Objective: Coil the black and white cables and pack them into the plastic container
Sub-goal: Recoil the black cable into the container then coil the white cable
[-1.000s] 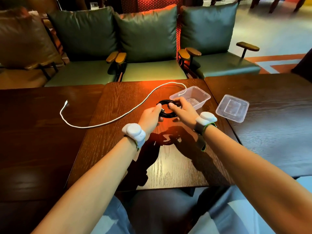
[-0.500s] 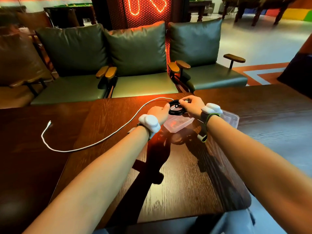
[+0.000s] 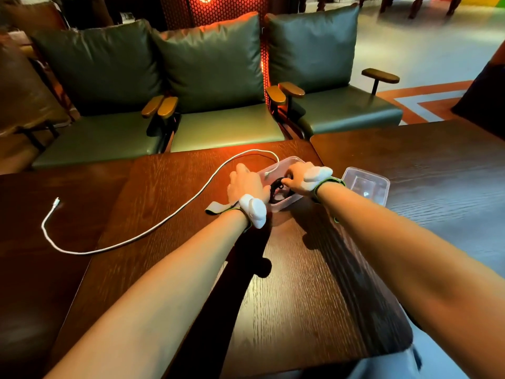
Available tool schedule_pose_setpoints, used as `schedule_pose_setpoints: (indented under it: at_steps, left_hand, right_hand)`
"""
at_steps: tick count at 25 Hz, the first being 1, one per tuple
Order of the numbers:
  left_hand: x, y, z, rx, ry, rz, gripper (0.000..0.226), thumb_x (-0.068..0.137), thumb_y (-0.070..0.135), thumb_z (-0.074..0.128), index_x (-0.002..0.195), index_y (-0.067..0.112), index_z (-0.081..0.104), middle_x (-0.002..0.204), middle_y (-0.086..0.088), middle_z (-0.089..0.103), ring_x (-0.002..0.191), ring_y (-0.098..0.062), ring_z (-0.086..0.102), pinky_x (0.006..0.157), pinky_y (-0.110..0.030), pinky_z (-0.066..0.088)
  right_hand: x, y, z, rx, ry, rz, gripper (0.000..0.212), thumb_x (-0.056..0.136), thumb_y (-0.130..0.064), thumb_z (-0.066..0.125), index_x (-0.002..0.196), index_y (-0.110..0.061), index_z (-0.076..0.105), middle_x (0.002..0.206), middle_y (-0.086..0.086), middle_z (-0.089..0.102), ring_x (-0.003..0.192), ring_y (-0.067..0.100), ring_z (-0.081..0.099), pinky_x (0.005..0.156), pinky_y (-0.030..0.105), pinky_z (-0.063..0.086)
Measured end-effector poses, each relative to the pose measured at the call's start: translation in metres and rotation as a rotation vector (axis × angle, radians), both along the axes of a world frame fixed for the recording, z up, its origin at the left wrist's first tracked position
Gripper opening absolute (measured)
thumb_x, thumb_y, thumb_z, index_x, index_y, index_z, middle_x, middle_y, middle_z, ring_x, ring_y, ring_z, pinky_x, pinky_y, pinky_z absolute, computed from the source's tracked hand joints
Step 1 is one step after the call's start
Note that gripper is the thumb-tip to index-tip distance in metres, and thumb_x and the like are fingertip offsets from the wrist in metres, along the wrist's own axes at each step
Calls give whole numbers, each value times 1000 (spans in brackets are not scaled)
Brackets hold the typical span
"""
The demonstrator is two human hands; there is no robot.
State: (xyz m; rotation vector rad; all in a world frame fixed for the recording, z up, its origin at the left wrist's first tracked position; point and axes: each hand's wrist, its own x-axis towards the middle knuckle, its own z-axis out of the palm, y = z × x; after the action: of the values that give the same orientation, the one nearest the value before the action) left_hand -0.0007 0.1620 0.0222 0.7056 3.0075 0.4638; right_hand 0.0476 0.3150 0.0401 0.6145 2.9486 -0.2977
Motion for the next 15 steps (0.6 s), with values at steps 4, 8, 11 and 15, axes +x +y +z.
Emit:
schedule_pose_setpoints:
  at_steps: [4, 8, 11, 15]
  left_hand:
    - [-3, -3, -6, 129, 20, -58, 22, 91, 34, 56, 101, 16, 65, 120, -7, 46, 112, -31, 48, 88, -44, 50]
    - [-17, -18, -5, 331, 74, -15, 14, 90, 30, 53, 94, 20, 62, 115, -8, 51, 108, -33, 53, 88, -41, 47]
    - [-36, -47, -20, 184, 50, 85, 21, 91, 33, 55, 106, 21, 63, 123, -10, 52, 114, -35, 51, 90, -42, 46]
    - [-48, -109, -48, -126, 14, 165, 31, 98, 38, 53, 124, 23, 58, 134, -7, 52, 124, -33, 46, 93, -46, 46]
  right_hand:
    - [6, 5, 14, 2, 83, -50, 41, 100, -35, 40, 119, -6, 62, 122, 16, 64, 108, 34, 61, 87, 39, 50]
    - [15, 6, 31, -36, 356, -130, 33, 98, -29, 40, 113, -12, 64, 114, 12, 68, 100, 32, 63, 83, 38, 52]
    - [17, -8, 38, -63, 418, -78, 30, 96, -28, 44, 110, -14, 66, 110, 10, 70, 99, 30, 64, 82, 37, 53]
    - [7, -52, 43, -111, 446, 85, 26, 92, -26, 49, 103, -13, 67, 104, 9, 71, 96, 29, 65, 83, 41, 53]
